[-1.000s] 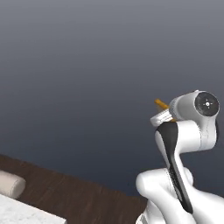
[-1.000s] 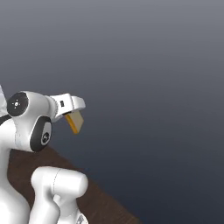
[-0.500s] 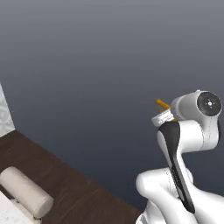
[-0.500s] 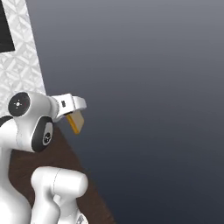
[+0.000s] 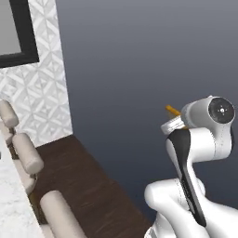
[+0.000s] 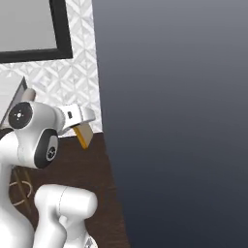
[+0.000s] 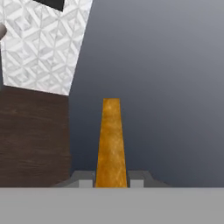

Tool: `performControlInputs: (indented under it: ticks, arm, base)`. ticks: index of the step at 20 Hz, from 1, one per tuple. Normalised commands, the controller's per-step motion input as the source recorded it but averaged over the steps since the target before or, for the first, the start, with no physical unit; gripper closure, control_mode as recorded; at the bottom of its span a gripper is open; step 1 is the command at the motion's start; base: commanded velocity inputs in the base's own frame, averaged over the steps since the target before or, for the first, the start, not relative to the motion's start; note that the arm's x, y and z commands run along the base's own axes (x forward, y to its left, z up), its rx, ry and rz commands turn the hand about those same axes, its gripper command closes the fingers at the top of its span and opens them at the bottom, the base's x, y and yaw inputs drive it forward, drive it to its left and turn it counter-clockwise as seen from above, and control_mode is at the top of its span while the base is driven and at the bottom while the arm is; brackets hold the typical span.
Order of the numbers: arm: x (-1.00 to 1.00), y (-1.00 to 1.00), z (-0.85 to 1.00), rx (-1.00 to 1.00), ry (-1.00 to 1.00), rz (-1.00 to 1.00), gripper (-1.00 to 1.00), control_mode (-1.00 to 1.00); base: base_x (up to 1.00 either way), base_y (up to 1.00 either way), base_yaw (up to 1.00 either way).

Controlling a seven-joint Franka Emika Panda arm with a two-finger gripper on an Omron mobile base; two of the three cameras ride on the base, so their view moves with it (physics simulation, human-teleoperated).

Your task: Start the toaster. Once the lever pops up, take the bread to the plate on the dining counter.

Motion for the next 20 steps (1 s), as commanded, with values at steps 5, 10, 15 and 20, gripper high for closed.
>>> performControlInputs:
  ticks: [5, 10, 15, 20]
  arm:
    - [0.0, 0.0, 0.0, 0.0, 0.0, 0.0, 1.0, 1.0]
    - [0.0, 0.0, 0.0, 0.0, 0.0, 0.0, 1.0, 1.0]
    - [0.0, 0.0, 0.0, 0.0, 0.0, 0.0, 1.0, 1.0]
    - [0.0, 0.0, 0.0, 0.0, 0.0, 0.0, 1.0, 1.0]
  base:
    - [1.0, 0.0, 0.63]
    - [1.0, 0.0, 0.68]
    - [1.0, 0.0, 0.74]
    - [0.75, -0.06, 0.81]
